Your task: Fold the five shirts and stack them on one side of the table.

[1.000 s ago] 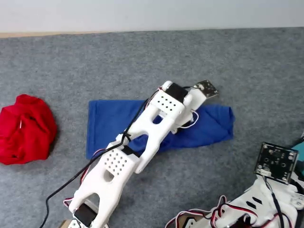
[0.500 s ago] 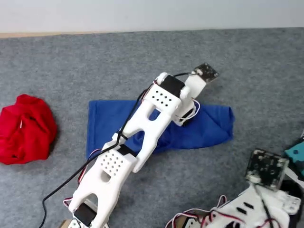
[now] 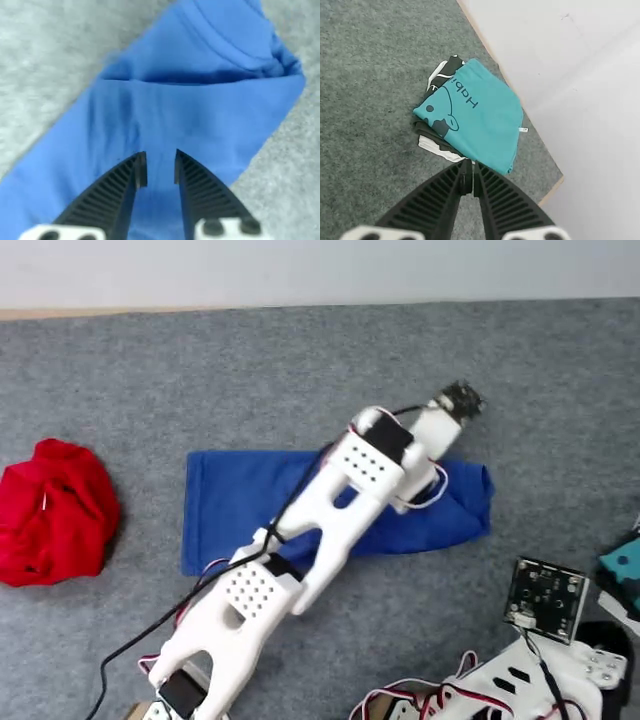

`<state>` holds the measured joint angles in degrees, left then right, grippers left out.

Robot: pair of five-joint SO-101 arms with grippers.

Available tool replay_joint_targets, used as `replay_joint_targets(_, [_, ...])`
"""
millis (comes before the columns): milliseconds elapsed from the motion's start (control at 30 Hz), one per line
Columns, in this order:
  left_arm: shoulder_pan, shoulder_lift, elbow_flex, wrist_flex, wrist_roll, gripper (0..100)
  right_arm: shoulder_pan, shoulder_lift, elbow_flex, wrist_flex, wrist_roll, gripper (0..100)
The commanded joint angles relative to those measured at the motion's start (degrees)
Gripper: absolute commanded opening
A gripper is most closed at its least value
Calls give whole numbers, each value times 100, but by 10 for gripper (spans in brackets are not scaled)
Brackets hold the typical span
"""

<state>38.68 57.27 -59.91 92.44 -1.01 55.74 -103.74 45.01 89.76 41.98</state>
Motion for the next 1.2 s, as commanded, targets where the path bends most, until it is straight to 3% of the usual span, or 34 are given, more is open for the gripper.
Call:
replay_joint_targets(0, [158, 123, -198, 0, 18, 100, -4, 13, 9, -127, 62, 10])
replay_joint_targets(300, [387, 193, -312, 782, -448, 98, 13, 31, 9, -101, 62, 10])
replay_joint_targets(633, [-26, -1310, -602, 809, -62, 101, -101, 488, 53, -576, -97, 10])
replay_joint_targets(833, [-1222, -2145, -251, 809, -62, 100, -444, 2237, -325, -1596, -334, 10])
replay_joint_targets(1000, [-2646, -2655, 259, 809, -70, 97, -1569, 3952, -1090, -1640, -949, 10])
replay_joint_targets(1167, [-3596, -3165, 945, 809, -88, 92, -2668, 5174, -1468, -1640, -1407, 10])
